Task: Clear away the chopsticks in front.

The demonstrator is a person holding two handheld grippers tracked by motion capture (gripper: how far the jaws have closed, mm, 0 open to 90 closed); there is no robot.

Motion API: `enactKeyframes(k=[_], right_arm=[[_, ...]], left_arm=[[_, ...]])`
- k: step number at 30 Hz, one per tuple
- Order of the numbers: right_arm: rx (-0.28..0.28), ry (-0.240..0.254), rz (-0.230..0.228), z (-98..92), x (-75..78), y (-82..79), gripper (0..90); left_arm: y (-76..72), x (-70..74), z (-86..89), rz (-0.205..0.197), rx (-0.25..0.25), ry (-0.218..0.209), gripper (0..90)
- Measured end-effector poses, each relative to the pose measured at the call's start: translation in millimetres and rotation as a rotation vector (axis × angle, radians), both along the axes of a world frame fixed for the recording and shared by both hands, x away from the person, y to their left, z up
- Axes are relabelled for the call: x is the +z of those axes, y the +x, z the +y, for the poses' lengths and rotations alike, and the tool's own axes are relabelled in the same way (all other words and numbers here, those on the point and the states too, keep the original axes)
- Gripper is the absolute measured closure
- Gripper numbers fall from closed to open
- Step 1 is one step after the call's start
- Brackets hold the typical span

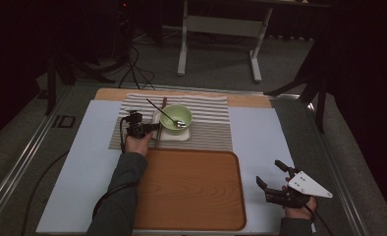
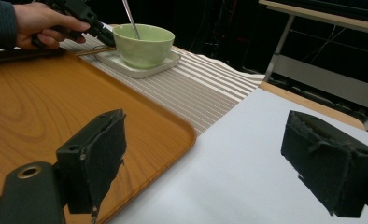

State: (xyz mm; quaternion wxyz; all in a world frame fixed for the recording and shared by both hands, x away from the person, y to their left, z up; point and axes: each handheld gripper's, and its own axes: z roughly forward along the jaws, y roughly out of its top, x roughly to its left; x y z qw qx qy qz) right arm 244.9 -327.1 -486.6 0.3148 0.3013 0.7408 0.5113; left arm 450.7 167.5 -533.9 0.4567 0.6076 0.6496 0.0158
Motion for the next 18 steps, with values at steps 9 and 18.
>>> enactKeyframes(k=[9,18], right_arm=[[-0.001,-0.001,-0.004,0.3,0.1,-0.2,13.5],[0.000,-0.004,-0.004,1.3,-0.1,-0.3,13.5]], left_arm=[[-5.1,5.4,3.8,-0.027,0.022,0.004,86.0],[-17.3,6.1,16.4,-0.035,0.019,0.010,86.0]])
